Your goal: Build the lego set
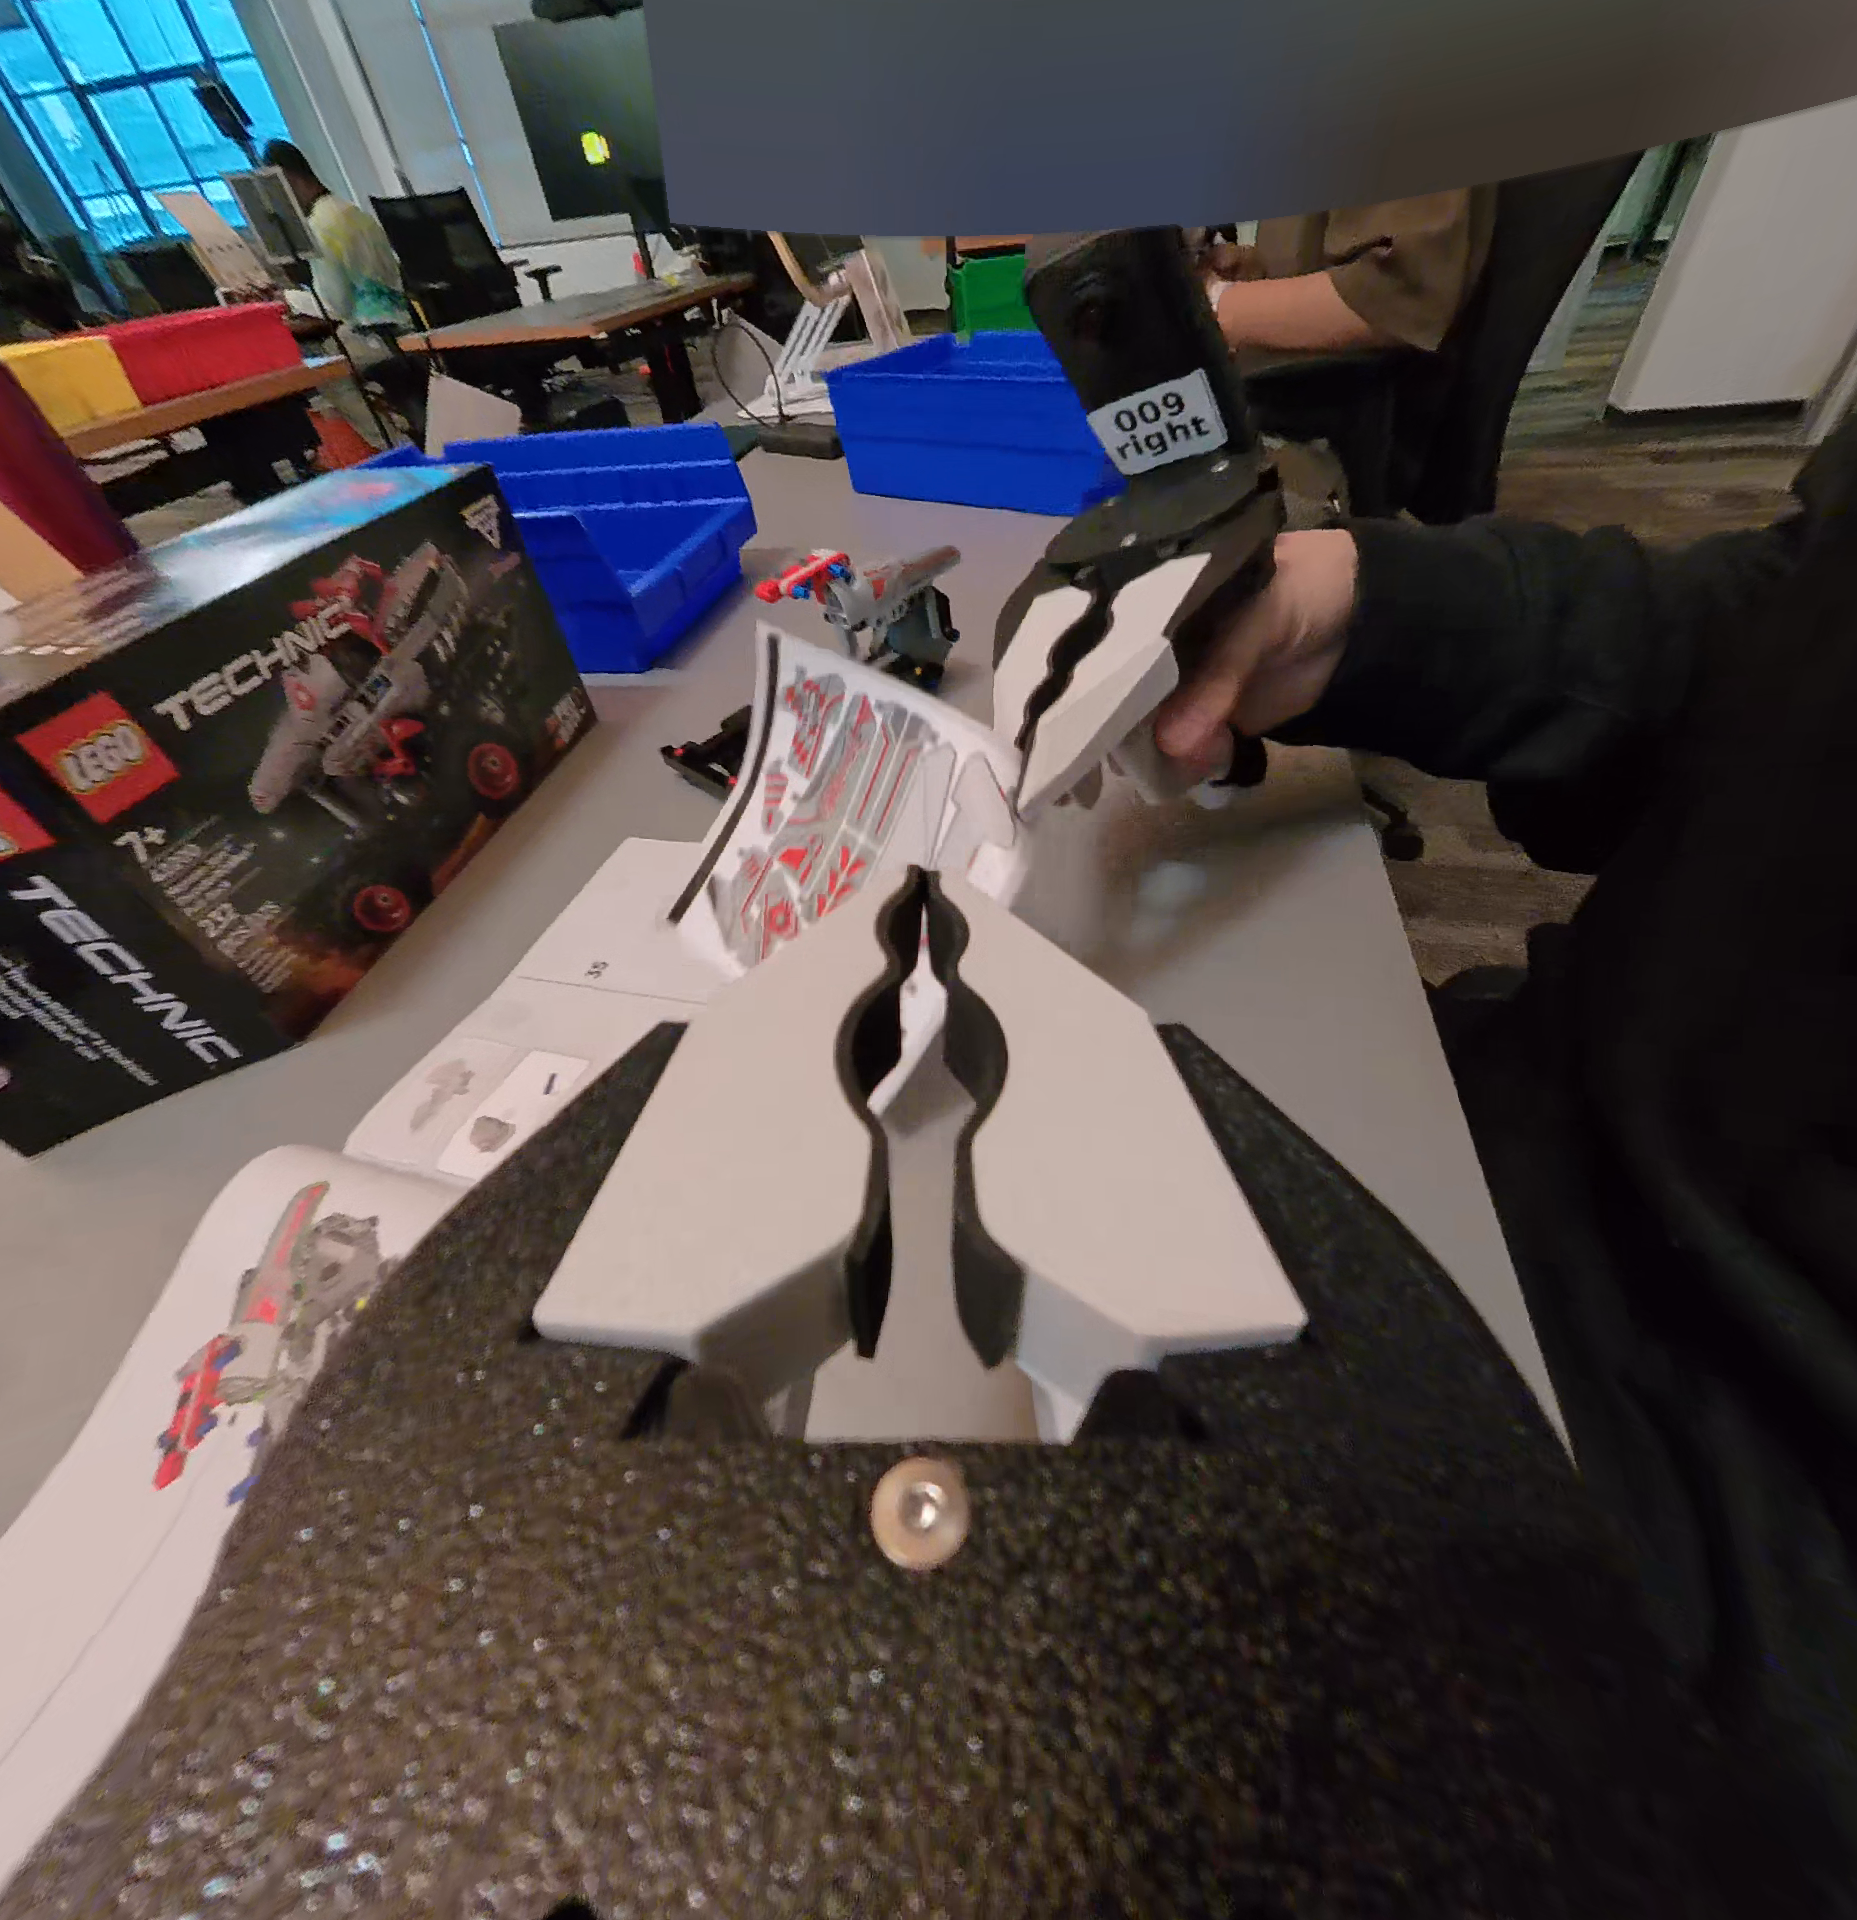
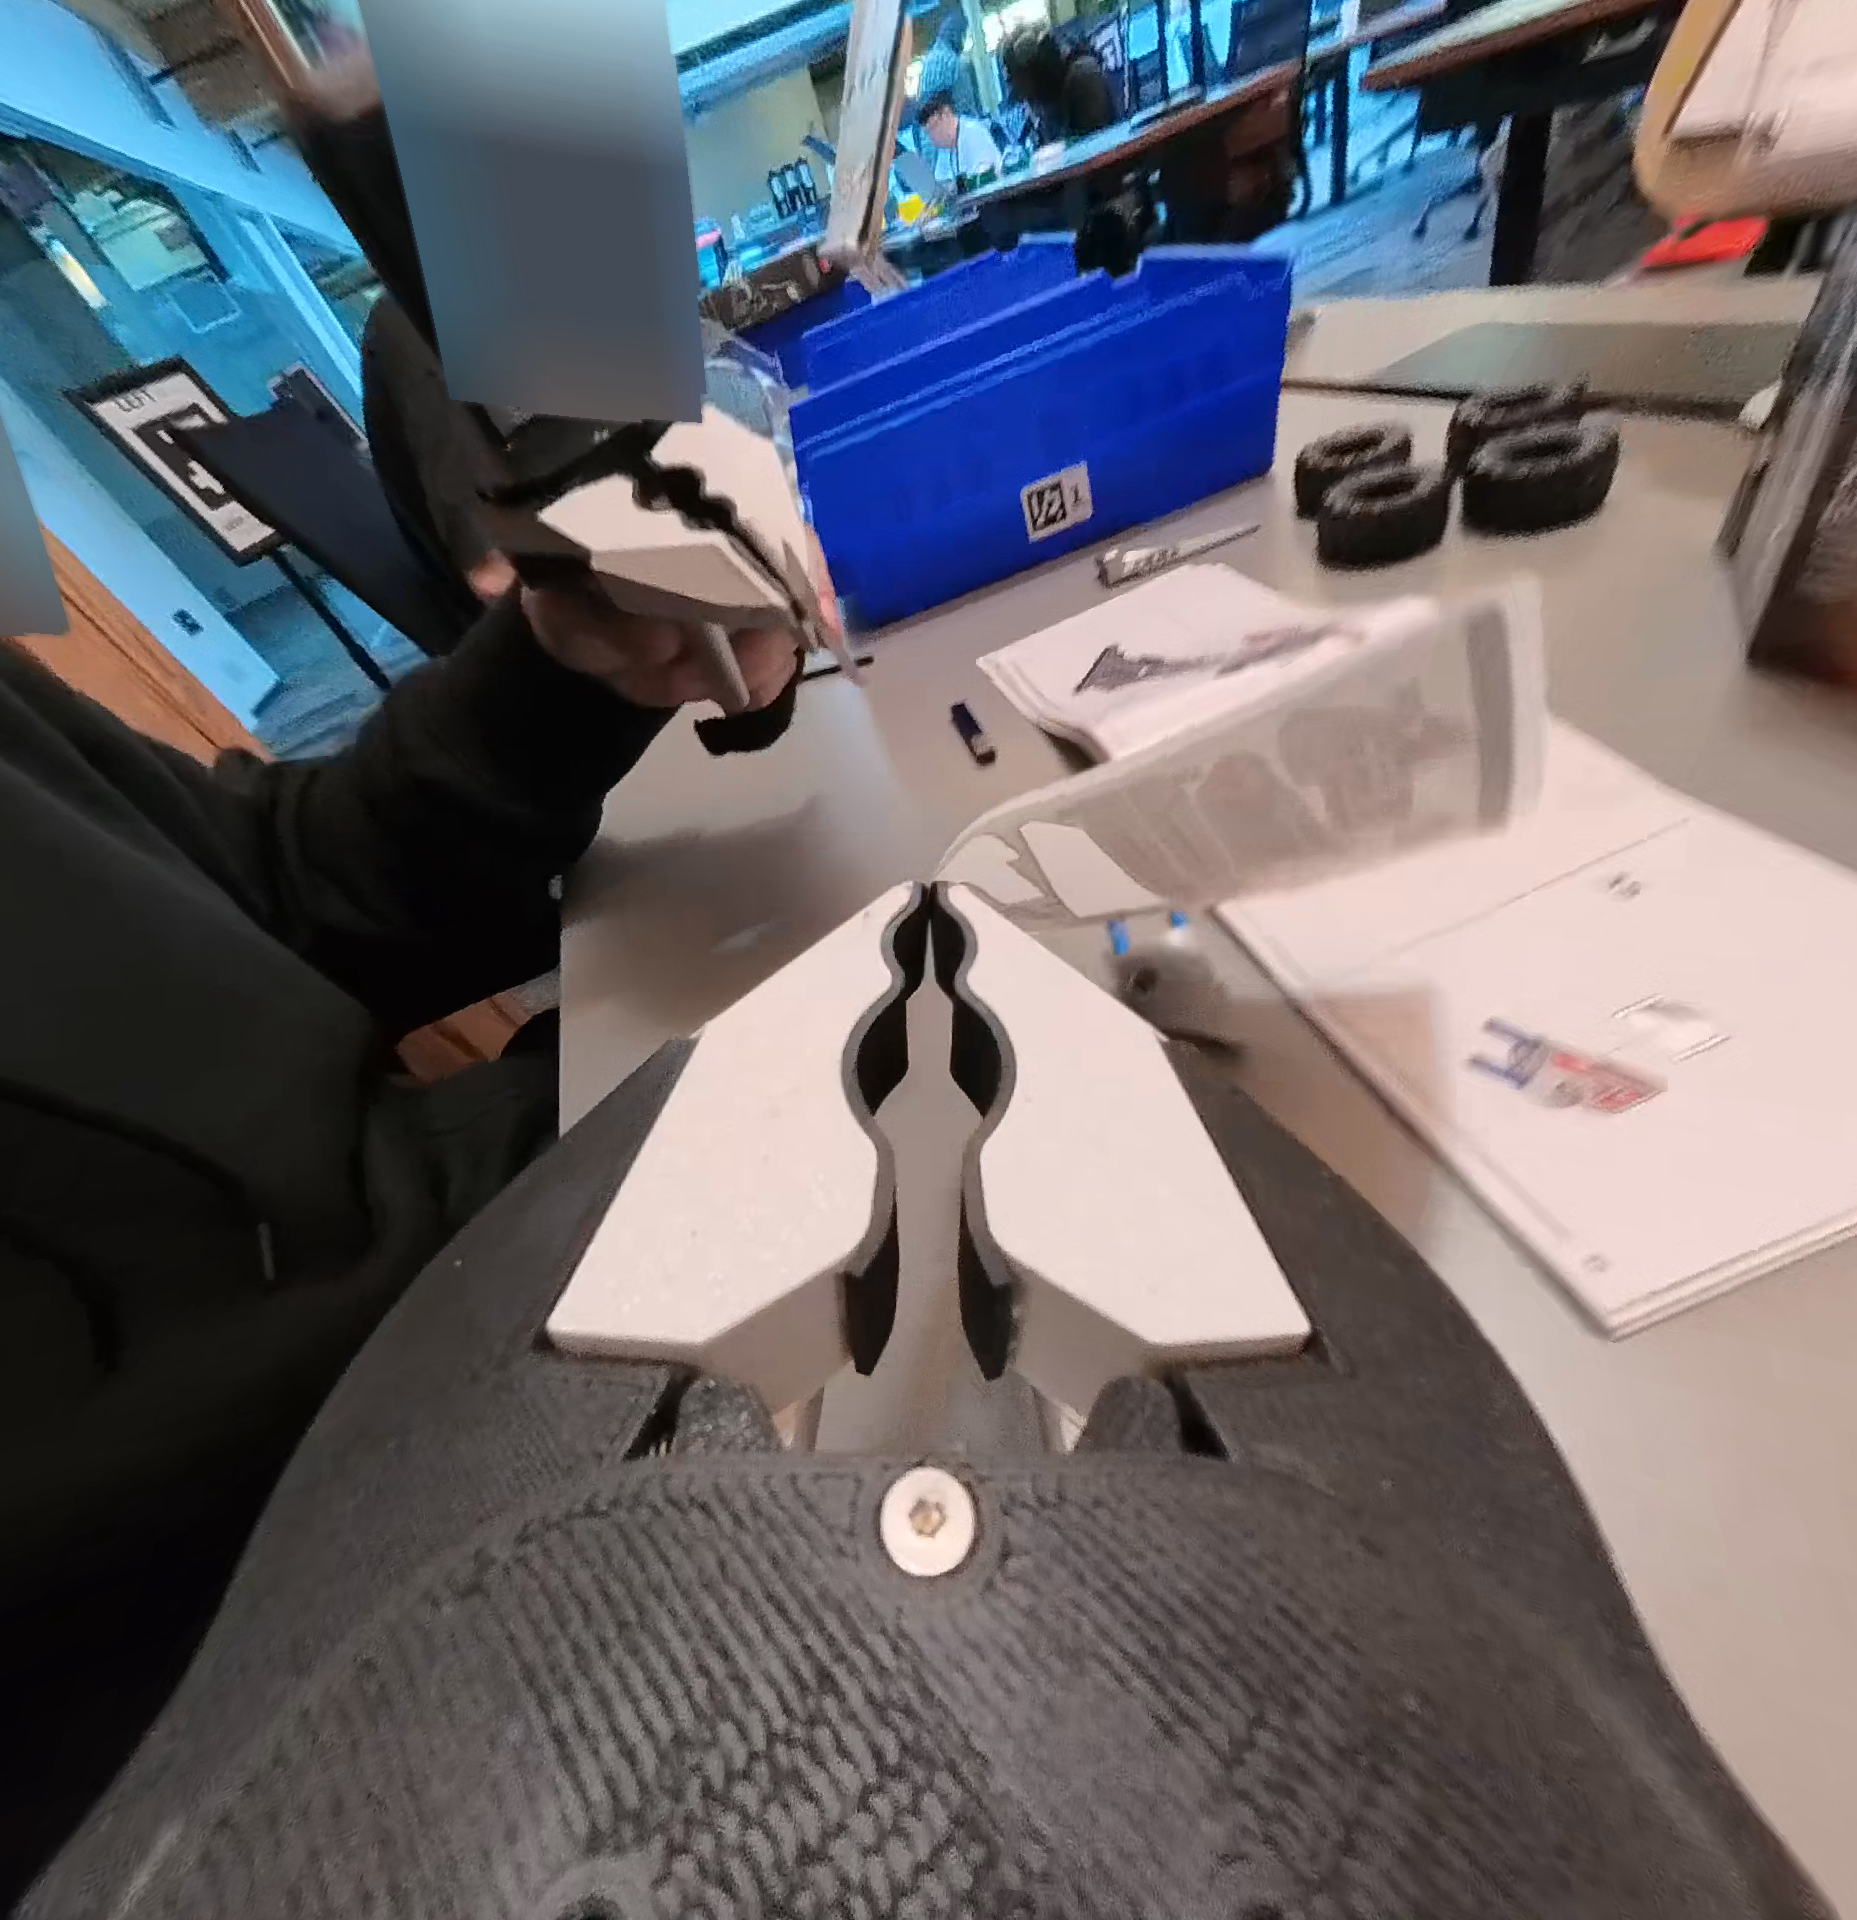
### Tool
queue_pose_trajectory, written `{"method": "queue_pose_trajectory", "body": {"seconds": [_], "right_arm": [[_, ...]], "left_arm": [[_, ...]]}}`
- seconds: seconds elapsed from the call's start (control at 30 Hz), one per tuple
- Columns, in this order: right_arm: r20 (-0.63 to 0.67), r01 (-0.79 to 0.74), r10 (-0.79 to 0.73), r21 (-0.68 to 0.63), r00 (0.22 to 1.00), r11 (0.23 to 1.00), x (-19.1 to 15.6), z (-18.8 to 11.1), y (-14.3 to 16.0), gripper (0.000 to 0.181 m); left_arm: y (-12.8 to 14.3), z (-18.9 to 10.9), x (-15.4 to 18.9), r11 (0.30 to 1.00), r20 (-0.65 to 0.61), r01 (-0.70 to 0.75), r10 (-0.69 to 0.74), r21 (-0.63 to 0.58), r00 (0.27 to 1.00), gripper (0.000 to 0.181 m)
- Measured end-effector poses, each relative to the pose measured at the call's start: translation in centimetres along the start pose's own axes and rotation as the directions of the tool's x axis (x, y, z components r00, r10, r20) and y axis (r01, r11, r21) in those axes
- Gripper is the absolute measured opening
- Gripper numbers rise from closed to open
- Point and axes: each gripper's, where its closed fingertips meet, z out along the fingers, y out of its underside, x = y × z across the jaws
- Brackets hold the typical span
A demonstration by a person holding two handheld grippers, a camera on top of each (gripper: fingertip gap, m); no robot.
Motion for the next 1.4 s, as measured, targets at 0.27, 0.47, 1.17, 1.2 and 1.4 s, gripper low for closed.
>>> {"method": "queue_pose_trajectory", "body": {"seconds": [0.27, 0.47, 1.17, 1.2, 1.4], "right_arm": [[0.008, 0.249, -0.249, 0.003, 0.968, 0.968, 1.6, 2.6, -9.1, 0.000], [0.194, 0.229, -0.240, 0.078, 0.951, 0.970, 3.5, 10.0, -14.0, 0.000], [-0.382, -0.476, 0.426, -0.042, 0.820, 0.879, 17.3, 14.4, -4.0, 0.079], [-0.387, -0.454, 0.403, -0.046, 0.830, 0.890, 16.6, 13.7, -4.3, 0.079], [-0.307, -0.245, 0.229, -0.016, 0.924, 0.969, 9.2, 7.5, -7.4, 0.079]], "left_arm": [[-1.4, -2.5, -1.5, 0.998, 0.063, 0.001, -0.005, 0.067, 0.998, 0.000], [-2.0, -4.8, -2.9, 0.992, 0.101, 0.023, -0.036, 0.128, 0.994, 0.000], [-0.2, -6.8, -5.5, 0.988, 0.183, 0.033, -0.061, 0.153, 0.981, 0.000], [0.0, -6.6, -5.7, 0.992, 0.212, 0.006, -0.034, 0.129, 0.977, 0.000], [1.1, -4.3, -6.7, 0.941, 0.430, -0.308, 0.339, -0.143, 0.837, 0.000]]}}
